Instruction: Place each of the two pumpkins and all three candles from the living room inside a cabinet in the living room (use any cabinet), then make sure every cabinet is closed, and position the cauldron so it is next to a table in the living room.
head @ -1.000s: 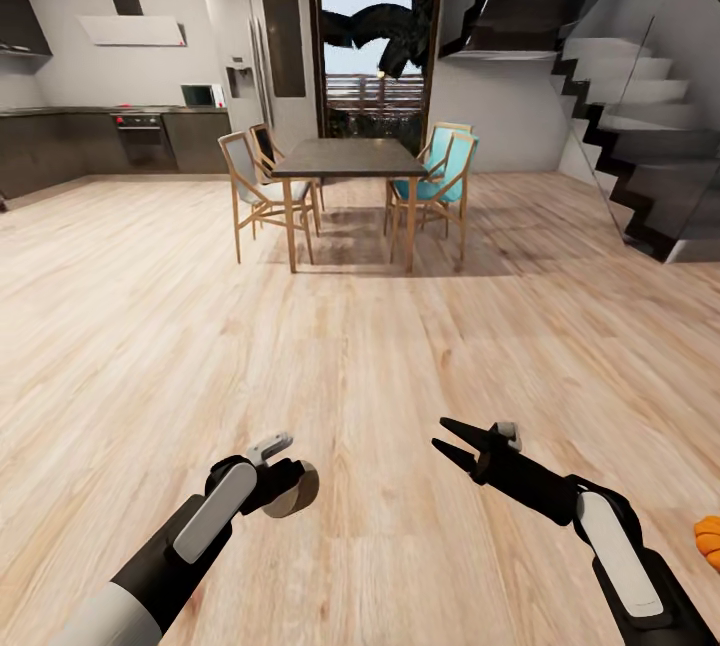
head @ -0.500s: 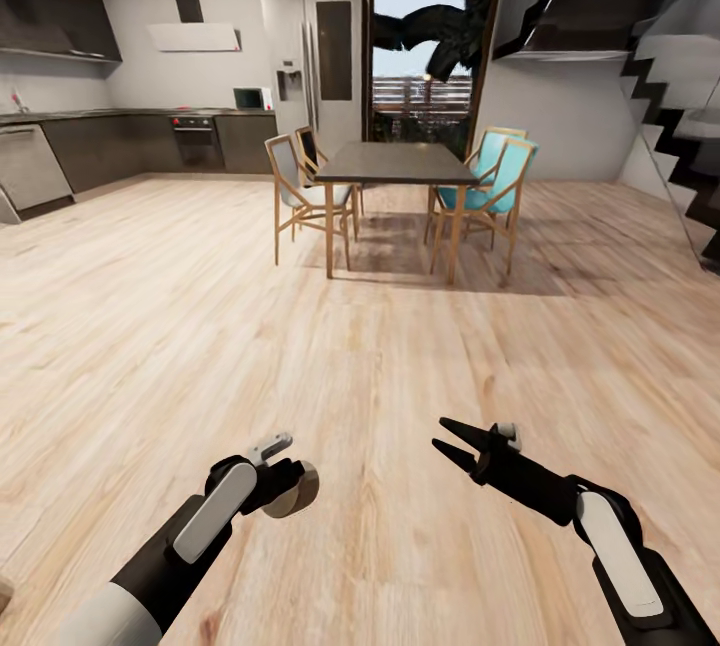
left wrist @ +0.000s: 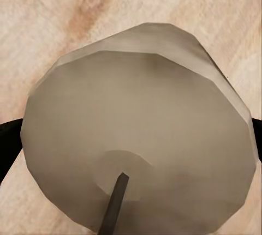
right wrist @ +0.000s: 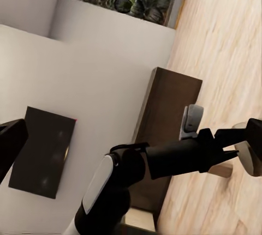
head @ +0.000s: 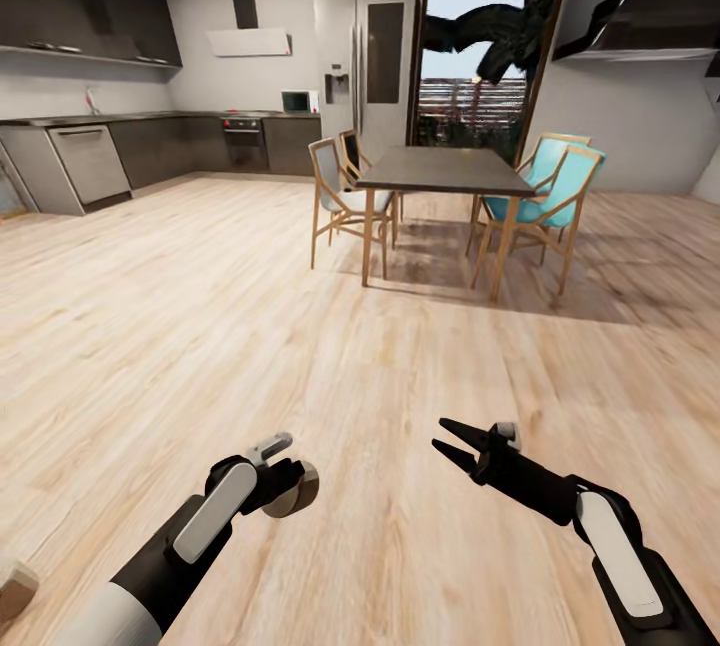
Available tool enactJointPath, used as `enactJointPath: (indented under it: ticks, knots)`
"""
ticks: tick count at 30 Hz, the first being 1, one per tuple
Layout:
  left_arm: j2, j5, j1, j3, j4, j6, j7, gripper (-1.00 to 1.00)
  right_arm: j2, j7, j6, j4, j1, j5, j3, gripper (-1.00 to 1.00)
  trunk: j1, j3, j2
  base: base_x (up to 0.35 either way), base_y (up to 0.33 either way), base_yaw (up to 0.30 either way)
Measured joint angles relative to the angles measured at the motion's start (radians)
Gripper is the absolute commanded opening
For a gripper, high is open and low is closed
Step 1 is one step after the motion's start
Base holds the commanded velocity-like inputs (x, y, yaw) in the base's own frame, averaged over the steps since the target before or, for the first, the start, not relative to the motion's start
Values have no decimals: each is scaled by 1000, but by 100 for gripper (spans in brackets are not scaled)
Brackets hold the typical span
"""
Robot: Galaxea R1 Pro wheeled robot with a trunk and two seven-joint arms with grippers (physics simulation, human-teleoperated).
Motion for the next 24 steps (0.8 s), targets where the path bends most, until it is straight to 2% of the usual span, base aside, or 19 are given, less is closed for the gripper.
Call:
enactJointPath:
  ticks: [10,17,22,24]
  knots:
    - [0,1,0,1,3,0,0,-100,0,-2,0,5,0,2,0,100,0,5,0,245,-150,252]
    - [-1,7,0,3,1,-1,-1,-100,0,-9,0,5,0,2,0,100,0,8,0,48,-33,252]
    - [0,57,0,10,3,0,1,-100,0,-13,0,6,0,7,0,100,0,10,0,3,-2,253]
    - [0,64,0,23,5,0,2,-100,0,-18,0,6,0,13,0,100,0,11,0,1,0,254]
